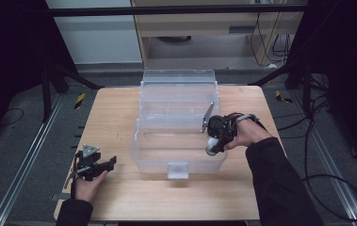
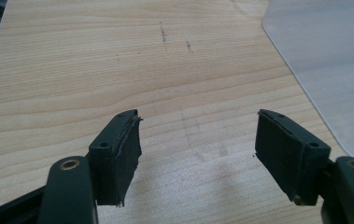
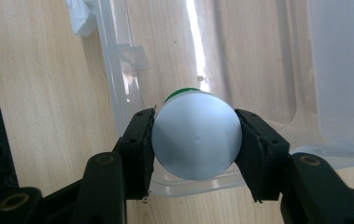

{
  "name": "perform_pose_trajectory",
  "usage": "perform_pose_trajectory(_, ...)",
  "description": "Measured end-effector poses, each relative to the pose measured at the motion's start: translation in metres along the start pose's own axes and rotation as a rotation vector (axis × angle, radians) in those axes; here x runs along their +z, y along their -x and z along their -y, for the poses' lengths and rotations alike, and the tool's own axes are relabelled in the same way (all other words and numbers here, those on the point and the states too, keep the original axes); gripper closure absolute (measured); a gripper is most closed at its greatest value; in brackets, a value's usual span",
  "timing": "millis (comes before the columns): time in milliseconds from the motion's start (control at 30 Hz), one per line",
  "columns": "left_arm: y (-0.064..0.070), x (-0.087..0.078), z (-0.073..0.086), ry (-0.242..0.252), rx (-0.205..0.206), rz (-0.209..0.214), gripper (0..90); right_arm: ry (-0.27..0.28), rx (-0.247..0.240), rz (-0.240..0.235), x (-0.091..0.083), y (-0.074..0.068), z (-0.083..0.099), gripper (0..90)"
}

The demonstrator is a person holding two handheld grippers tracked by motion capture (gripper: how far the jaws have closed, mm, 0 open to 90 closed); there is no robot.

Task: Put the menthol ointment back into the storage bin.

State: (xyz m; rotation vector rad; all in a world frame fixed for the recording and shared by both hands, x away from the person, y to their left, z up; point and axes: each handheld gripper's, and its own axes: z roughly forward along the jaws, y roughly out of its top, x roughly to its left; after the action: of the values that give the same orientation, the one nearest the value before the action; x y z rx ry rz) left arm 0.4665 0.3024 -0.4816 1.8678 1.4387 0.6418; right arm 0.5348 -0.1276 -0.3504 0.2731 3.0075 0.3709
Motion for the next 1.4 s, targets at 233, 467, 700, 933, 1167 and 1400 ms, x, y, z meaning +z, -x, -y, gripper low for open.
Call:
perform_pose_trajectory(233, 0.0, 0.0, 0.0, -0.004, 0.002, 0.001, 30.6, 0.0, 0.012, -0.016, 0.012, 0.0, 0.008, 50.4)
perform_pose_trajectory(467, 0.0, 0.0, 0.0, -0.004, 0.003, -0.001, 30.6, 0.001, 0.028, -0.023, 0.022, 0.0, 0.013, 50.3)
perform_pose_trajectory(700, 0.0, 0.0, 0.0, -0.003, 0.003, 0.0, 30.6, -0.004, 0.033, -0.031, 0.032, 0.0, 0.019, 50.3)
perform_pose_trajectory(933, 0.0, 0.0, 0.0, -0.003, 0.002, -0.001, 30.7, -0.012, 0.028, -0.03, 0.038, -0.001, 0.023, 50.3)
perform_pose_trajectory(1167, 0.0, 0.001, 0.0, -0.008, 0.003, -0.001, 30.7, -0.013, 0.037, -0.032, 0.043, 0.0, 0.026, 50.3)
perform_pose_trajectory(1400, -0.001, 0.001, 0.0, -0.007, 0.002, -0.001, 30.7, -0.026, 0.044, -0.031, 0.046, 0.0, 0.026, 50.3)
